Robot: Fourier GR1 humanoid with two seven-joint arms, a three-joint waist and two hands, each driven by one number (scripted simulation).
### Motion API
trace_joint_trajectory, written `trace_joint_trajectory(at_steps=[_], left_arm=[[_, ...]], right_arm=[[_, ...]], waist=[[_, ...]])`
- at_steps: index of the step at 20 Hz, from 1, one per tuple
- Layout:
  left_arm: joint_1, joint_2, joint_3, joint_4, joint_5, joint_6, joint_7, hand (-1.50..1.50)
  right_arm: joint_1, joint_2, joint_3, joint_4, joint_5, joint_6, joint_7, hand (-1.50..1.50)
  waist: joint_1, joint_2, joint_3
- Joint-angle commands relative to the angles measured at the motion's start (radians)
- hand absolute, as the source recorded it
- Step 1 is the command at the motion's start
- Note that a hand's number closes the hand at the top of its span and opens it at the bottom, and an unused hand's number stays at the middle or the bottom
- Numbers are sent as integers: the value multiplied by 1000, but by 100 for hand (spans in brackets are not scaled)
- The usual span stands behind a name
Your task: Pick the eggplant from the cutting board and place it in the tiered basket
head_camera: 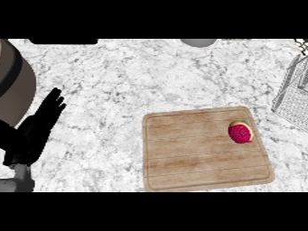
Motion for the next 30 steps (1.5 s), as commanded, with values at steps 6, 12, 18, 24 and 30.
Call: trace_joint_trajectory(at_steps=[6, 12, 18, 24, 30], left_arm=[[-75, -44, 12, 94, -57, 9, -18, 0], [-50, -24, 35, 19, -37, -28, 34, 0], [9, -7, 76, -5, -13, -89, 7, 0], [-39, -49, 54, -51, -43, -39, 102, 0], [-56, -60, 72, -37, -43, -45, 100, 0]], right_arm=[[-98, 92, 119, -190, -1, -6, 270, 150], [-285, 76, 255, 34, 102, -45, 271, 150], [-273, 182, 306, 41, 167, -135, 249, 150], [-351, 189, 313, 211, 240, -242, 145, 150], [-419, 276, 366, 251, 327, -404, 165, 150]], waist=[[-6, -1, -1], [9, 2, -1], [7, 1, 0], [10, 2, 0], [7, 1, 0]])
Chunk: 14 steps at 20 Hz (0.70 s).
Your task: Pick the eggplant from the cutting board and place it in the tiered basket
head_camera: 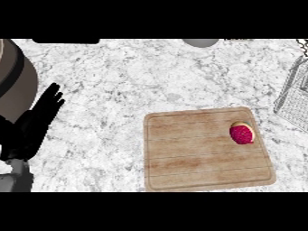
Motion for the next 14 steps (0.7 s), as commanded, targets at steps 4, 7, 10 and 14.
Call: trace_joint_trajectory(at_steps=[4, 7, 10, 14], left_arm=[[17, -21, -4, -3, -16, -1, -9, 0], [30, -72, -42, 79, -72, 9, -117, 0], [14, -42, -4, 79, -39, -27, -98, 0], [-17, -41, 1, 35, -45, 0, -16, 0]], right_arm=[[-109, 60, -62, 149, -34, -123, -85, 150], [-174, 41, -37, 272, 11, -146, -148, -150], [-163, 65, -31, 291, 27, -193, -165, -150], [-239, 37, -66, 278, -32, -118, -116, -150]], waist=[[4, 1, 1], [10, 6, 1], [3, 3, 1], [0, 1, 1]])
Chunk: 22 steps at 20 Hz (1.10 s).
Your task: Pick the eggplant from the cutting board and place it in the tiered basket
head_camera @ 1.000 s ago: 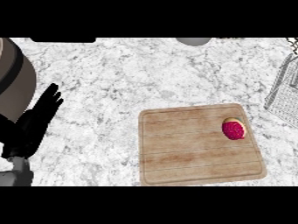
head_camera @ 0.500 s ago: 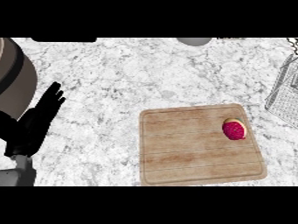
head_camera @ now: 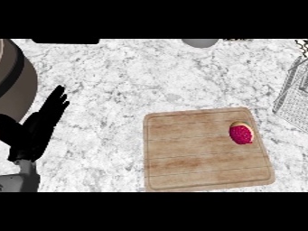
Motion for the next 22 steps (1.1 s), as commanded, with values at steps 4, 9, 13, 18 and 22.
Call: trace_joint_trajectory(at_steps=[4, 9, 13, 18, 22], left_arm=[[-1, 18, 17, -48, -3, 1, 39, 0], [31, 2, 5, -16, -7, -16, 3, 0], [55, 15, 25, -48, 8, -26, 0, 0], [23, 13, 46, -13, 25, -31, 8, 0], [23, -24, 7, -51, -9, 4, 20, 0]], right_arm=[[-45, 33, -98, 57, -116, 14, 27, -150], [-82, 27, -212, 87, -257, 81, 49, -150], [-76, -65, -333, 141, -359, 113, 74, -150], [-57, -189, -414, 178, -423, 126, 56, -150], [22, -315, -486, 267, -461, 170, 24, -150]], waist=[[2, 3, 5], [-1, 3, 5], [0, 3, 6], [-9, 5, 5], [-6, 8, 8]])
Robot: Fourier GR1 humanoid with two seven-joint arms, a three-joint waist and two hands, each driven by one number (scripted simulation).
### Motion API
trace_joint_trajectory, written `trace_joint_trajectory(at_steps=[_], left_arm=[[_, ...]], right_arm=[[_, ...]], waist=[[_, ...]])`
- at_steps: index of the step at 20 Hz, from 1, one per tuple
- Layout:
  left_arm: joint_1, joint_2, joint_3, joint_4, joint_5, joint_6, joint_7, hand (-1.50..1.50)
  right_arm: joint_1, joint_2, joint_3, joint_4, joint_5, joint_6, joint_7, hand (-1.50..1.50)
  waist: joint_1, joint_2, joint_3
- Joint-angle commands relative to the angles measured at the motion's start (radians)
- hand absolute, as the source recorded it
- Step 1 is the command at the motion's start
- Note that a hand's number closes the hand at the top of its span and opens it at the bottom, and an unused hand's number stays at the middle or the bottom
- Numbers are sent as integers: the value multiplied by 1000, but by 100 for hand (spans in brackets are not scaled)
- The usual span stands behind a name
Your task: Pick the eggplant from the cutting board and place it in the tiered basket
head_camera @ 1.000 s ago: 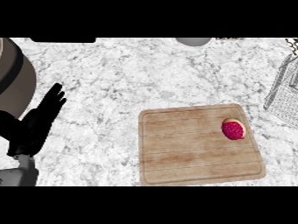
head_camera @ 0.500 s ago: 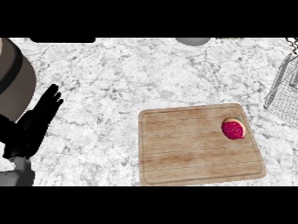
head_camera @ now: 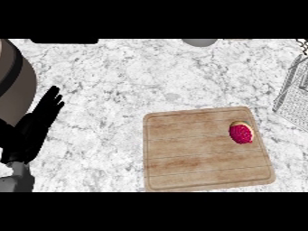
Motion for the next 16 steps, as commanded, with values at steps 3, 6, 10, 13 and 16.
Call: trace_joint_trajectory(at_steps=[3, 6, 10, 13, 16], left_arm=[[-36, -13, 5, 40, -19, 18, -13, 0], [27, -52, -41, 3, -46, 26, -40, 0], [13, -11, 9, 51, -16, -11, -67, 0], [-2, -20, 17, 51, -11, 3, -63, 0], [37, -18, 0, 8, -21, -6, -61, 0]], right_arm=[[100, -158, -95, 109, -61, 48, -43, -150], [145, -237, -129, 160, -83, 92, -44, -150], [230, -305, -178, 212, -117, 159, -84, -150], [288, -329, -198, 238, -130, 205, -111, -150], [351, -347, -215, 247, -140, 259, -166, -150]], waist=[[-4, 4, 2], [4, 4, 3], [0, 6, 4], [-2, 7, 6], [-4, 4, 8]])
